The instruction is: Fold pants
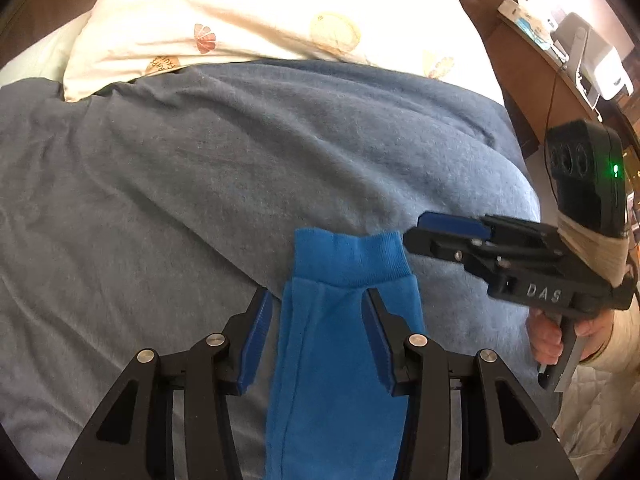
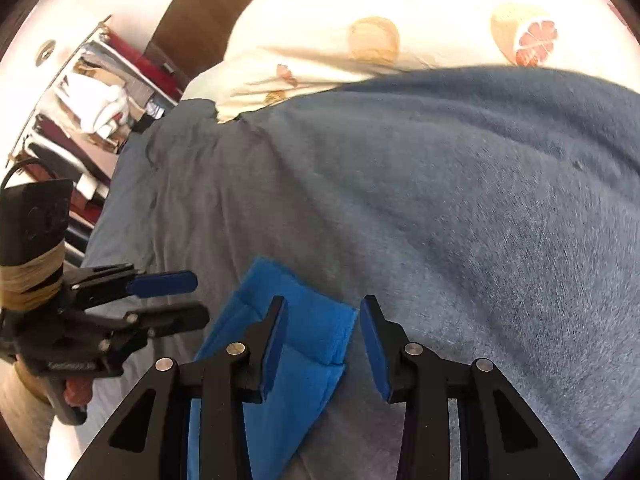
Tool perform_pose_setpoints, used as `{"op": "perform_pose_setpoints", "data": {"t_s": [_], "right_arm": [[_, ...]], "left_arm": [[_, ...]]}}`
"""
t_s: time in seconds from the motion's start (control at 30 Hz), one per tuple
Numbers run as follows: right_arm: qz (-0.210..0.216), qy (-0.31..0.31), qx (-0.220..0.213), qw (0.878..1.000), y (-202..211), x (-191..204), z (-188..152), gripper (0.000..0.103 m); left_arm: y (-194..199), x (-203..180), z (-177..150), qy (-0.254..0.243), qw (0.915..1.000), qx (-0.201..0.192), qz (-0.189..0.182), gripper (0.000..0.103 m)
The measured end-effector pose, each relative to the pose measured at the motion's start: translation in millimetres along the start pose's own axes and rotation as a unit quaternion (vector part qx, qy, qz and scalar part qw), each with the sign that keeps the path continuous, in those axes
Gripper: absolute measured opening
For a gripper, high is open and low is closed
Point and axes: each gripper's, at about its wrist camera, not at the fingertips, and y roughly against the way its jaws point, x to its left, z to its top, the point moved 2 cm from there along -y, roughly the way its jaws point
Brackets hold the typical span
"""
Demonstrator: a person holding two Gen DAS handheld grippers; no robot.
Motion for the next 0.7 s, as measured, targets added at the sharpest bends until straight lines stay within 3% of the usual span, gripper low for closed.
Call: {"op": "perform_pose_setpoints", "data": {"t_s": [0.23, 0.7], "right_arm": [[0.003, -0.007, -0.004, 1.0, 3.7, -0.6, -2.6, 0.039], [0.008, -0.055, 0.015, 0.998, -15.2, -16.1, -13.7, 0.039]], "left_arm": [[-13.0, 2.5, -5.0, -0.002, 0.9996, 0.027, -0.001, 0.045], [-46.7, 11.5, 13.5, 0.015, 0.9989, 0.024, -0.038, 0.045]]}}
